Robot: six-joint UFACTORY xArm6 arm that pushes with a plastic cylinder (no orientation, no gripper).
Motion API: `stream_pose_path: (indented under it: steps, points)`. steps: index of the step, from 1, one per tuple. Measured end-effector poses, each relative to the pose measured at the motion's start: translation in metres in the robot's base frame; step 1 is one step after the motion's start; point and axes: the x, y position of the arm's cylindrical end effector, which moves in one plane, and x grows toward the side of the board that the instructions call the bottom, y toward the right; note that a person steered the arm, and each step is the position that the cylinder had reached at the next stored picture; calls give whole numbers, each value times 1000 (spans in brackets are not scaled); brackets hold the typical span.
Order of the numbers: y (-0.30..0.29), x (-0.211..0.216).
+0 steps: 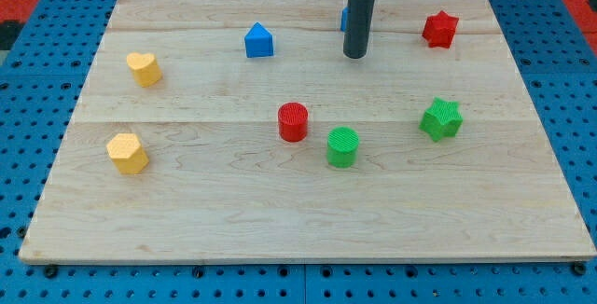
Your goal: Point at yellow hexagon
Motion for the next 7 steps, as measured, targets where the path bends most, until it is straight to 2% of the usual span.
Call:
stream_pose_path:
  steps: [2,3,4,7]
  points:
    - [-16,-3]
    - [-93,4]
    - [-131,36]
    - [-135,165]
